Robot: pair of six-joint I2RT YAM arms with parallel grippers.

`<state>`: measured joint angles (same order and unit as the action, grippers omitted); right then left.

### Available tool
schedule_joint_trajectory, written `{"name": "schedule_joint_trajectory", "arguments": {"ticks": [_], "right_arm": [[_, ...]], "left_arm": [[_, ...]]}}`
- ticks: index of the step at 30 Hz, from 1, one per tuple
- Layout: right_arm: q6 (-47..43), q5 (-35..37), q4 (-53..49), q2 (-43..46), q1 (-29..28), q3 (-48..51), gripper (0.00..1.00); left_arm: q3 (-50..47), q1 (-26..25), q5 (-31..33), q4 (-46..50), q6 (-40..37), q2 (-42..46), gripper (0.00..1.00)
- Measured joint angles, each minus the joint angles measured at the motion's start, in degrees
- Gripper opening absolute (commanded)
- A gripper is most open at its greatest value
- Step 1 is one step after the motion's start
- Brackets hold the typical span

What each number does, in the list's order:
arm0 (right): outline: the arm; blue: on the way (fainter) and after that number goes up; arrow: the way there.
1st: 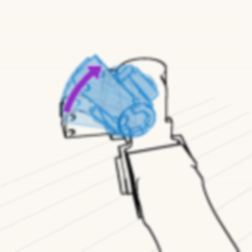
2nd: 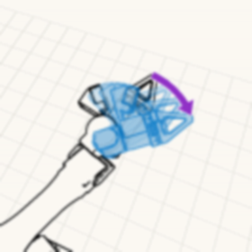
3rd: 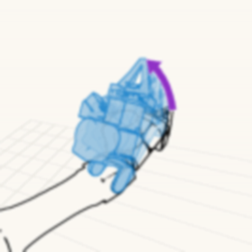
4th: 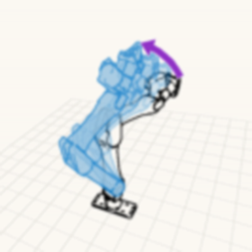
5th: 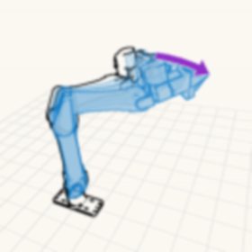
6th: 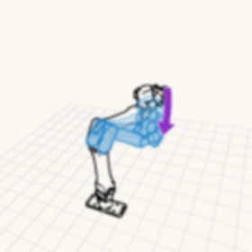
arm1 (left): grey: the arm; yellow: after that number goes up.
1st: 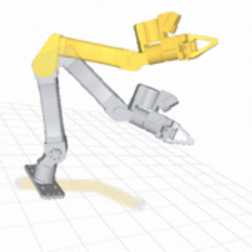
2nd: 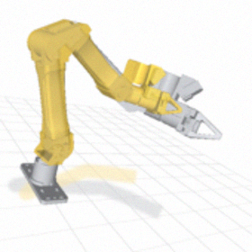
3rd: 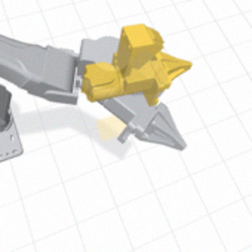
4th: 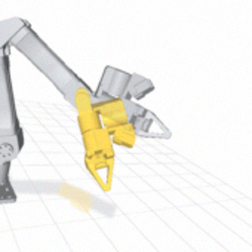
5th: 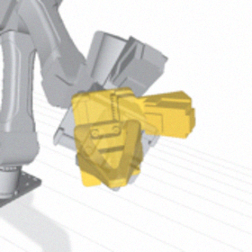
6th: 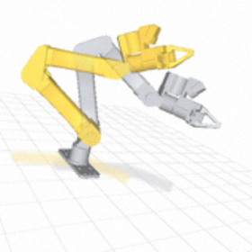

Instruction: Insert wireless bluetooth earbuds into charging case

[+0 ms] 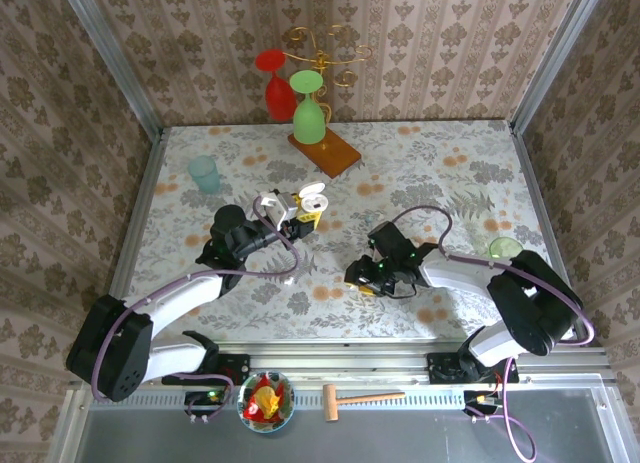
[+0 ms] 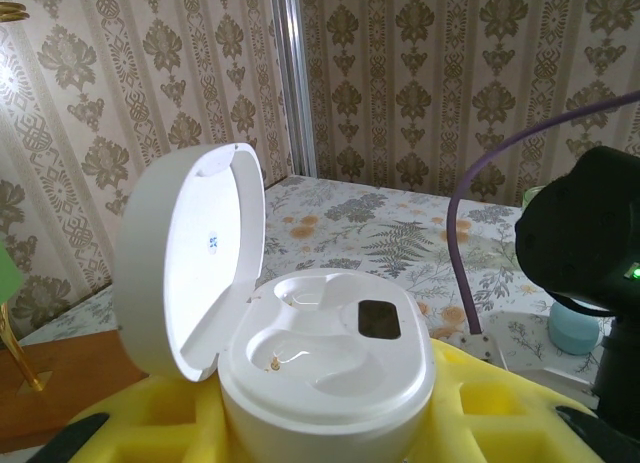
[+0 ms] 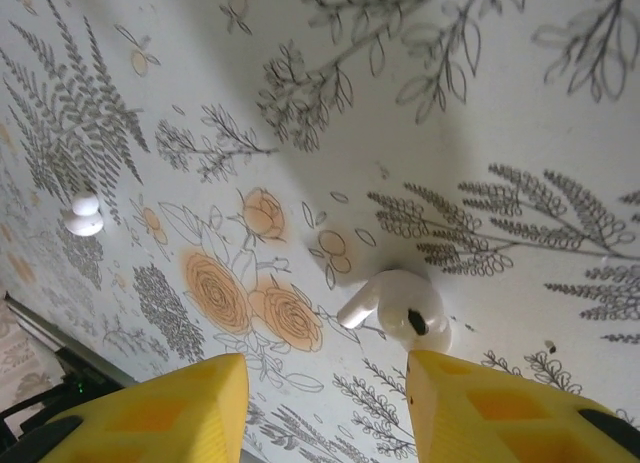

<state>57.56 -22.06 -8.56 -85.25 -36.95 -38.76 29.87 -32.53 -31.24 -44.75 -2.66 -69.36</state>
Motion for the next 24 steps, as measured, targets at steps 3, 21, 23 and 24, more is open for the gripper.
{"name": "schedule_joint_trajectory", "arguments": {"ticks": [3,21,23,24], "right_arm": [[-2.40,1.22,-1.88,-0.04,0.70,-2.10,0.46],[1.14,3.69,-2.75,0.92,-1.90,0.42,0.45],[1.29,3.67,-2.03,0.72,-1.90,0.42,0.45],[1.38,3.69,-1.64,0.44,-1.90,0.42,0.45]], "left_arm": [[0.00,0.00,0.00,0.00,0.02,0.00,0.05],[0.00,0.00,0.00,-0.04,-0.07,-0.02,0.05],[0.00,0.00,0.00,-0.04,-0.07,0.00,0.05],[0.00,0.00,0.00,-0.04,-0.07,0.00,0.05]]}}
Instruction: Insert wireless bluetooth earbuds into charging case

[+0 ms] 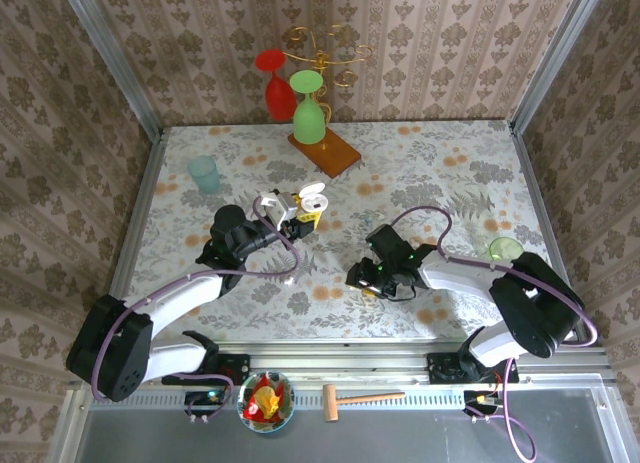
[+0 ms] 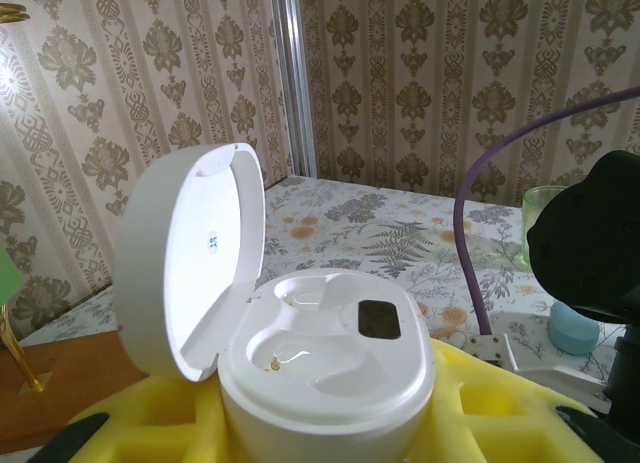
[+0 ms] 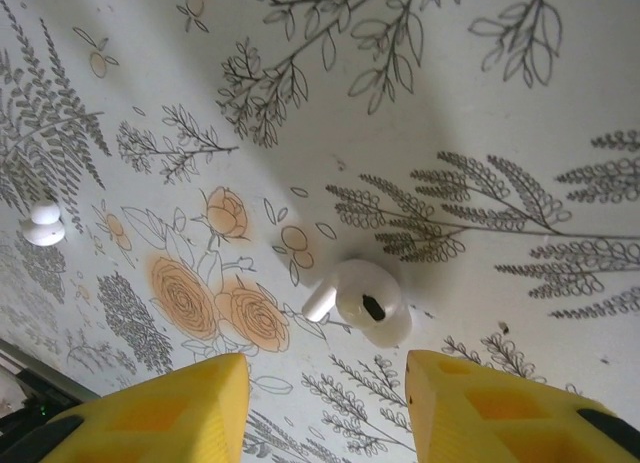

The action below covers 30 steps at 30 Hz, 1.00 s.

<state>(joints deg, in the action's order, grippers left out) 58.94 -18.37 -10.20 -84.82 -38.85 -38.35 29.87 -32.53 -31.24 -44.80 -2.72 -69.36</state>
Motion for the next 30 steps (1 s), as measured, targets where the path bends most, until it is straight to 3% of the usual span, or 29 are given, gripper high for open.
{"name": "schedule_joint_trajectory", "arguments": {"ticks": [15,25,30], "right_arm": [[-3.10,0.46,-0.87,-4.94,0.55,-4.17,0.40],[-7.85,4.87,-10.45,-5.03,0.72,-10.16,0.42],[-8.66,4.79,-16.15,-7.61,0.74,-15.50,0.35]], "left_arm": [[0.00,0.00,0.02,0.07,-0.15,0.00,0.05],[0.00,0.02,0.28,0.17,-0.74,0.22,0.05],[0.00,0.07,0.48,0.13,-1.03,0.22,0.05]]}}
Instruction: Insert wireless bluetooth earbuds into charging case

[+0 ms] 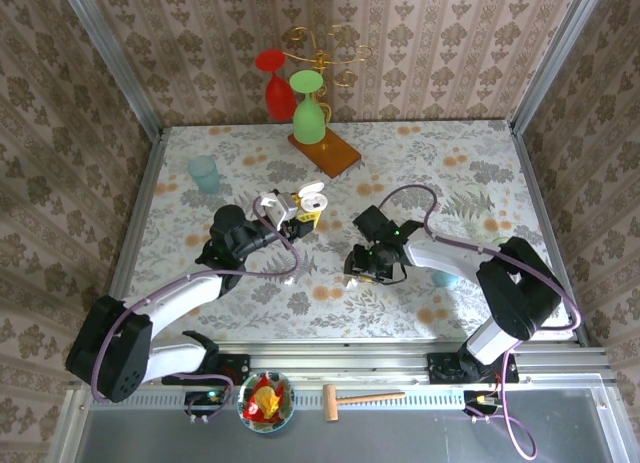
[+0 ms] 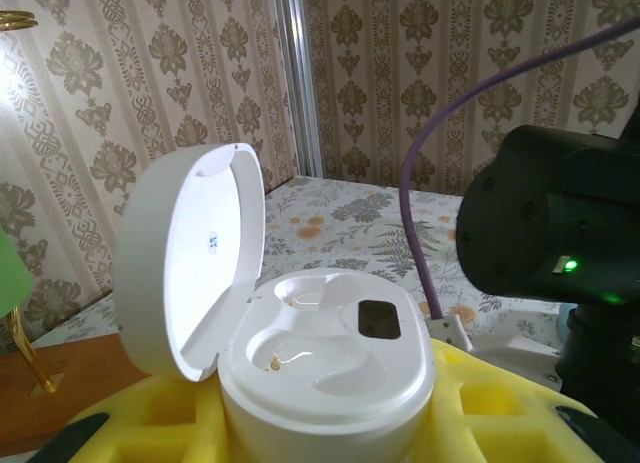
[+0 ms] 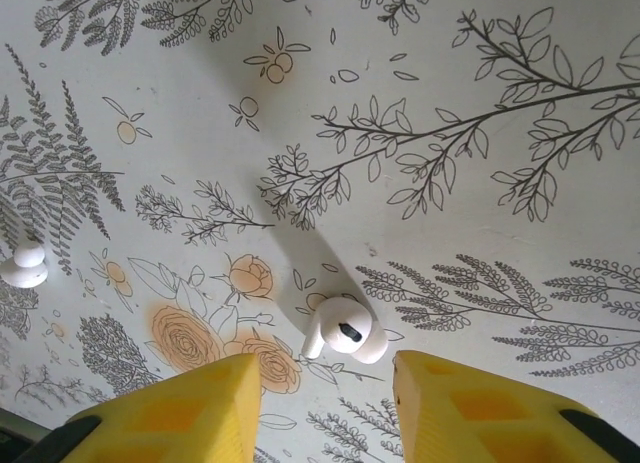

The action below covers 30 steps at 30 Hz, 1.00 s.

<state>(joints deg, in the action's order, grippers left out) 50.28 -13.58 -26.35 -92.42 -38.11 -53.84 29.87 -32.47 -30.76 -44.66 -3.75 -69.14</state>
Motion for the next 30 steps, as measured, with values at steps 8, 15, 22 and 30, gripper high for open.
{"name": "schedule_joint_trajectory", "arguments": {"ticks": [8,15,22,30], "right_arm": [[-3.13,-1.18,-5.46,-6.60,0.00,-5.01,0.33],[-5.42,-2.29,-7.32,-9.57,0.00,-6.25,0.28],[-6.73,-2.93,-8.09,-9.97,0.37,-6.60,0.23],[-8.41,-3.32,-7.91,-9.92,0.37,-6.60,0.17]], "left_arm": [[-0.09,0.00,0.09,-1.29,0.00,0.00,0.05],[-0.76,0.28,0.55,-1.20,0.00,0.42,0.05],[-0.76,0.37,0.83,-1.01,0.00,0.74,0.05],[-0.90,0.37,0.83,-1.01,0.00,0.74,0.05]]}}
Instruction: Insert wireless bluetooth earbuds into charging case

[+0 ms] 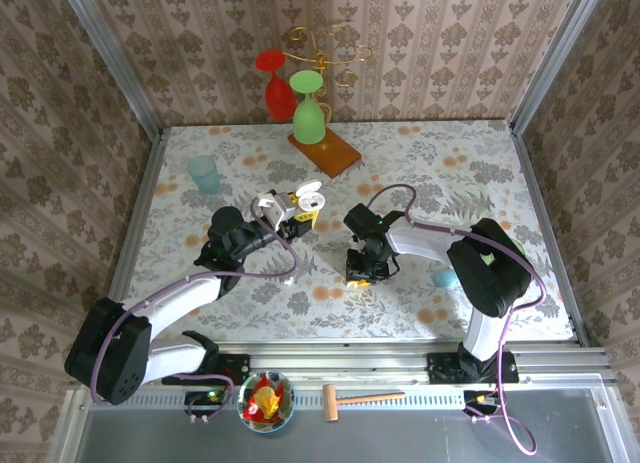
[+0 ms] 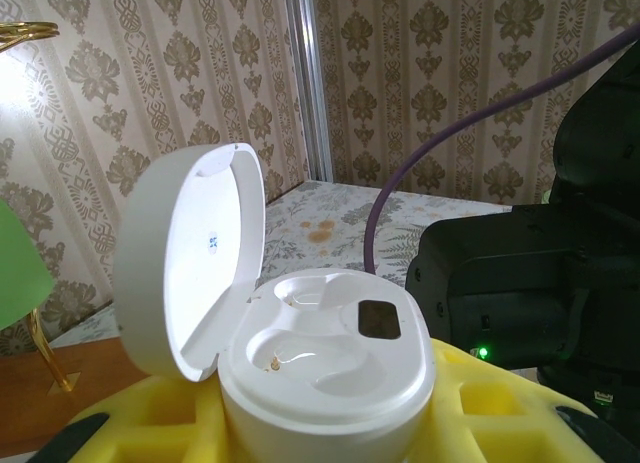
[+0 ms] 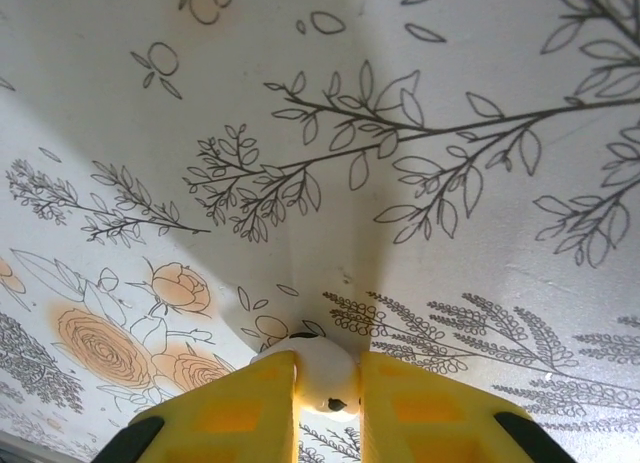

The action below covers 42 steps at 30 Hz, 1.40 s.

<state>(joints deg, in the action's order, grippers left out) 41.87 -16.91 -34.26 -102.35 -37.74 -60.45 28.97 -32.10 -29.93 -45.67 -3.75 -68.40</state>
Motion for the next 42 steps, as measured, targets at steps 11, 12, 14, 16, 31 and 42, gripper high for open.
{"name": "schedule_joint_trajectory", "arguments": {"ticks": [11,12,14,16,31,42], "right_arm": [[-10.10,6.19,-0.04,9.25,-0.11,0.83,0.14],[-11.58,7.56,0.00,11.15,-0.22,0.94,0.14],[-14.53,10.49,0.20,14.56,-0.55,0.98,0.14],[-18.14,13.68,0.59,18.05,-1.14,0.98,0.14],[-49.70,29.55,3.89,28.87,-6.78,-10.95,0.14],[-60.48,27.12,12.52,22.38,-9.44,-18.95,0.14]], "left_arm": [[-0.09,0.00,0.02,-0.11,0.04,0.00,0.05],[-0.09,0.00,0.00,-0.13,0.04,0.00,0.05],[-0.09,0.00,0.00,-0.15,0.07,0.00,0.05],[-0.09,0.00,-0.02,-0.17,0.11,0.00,0.05],[-1.38,0.00,-0.66,-0.28,1.44,-0.15,0.05],[-0.52,0.00,-2.36,-0.22,3.67,-1.05,0.05]]}}
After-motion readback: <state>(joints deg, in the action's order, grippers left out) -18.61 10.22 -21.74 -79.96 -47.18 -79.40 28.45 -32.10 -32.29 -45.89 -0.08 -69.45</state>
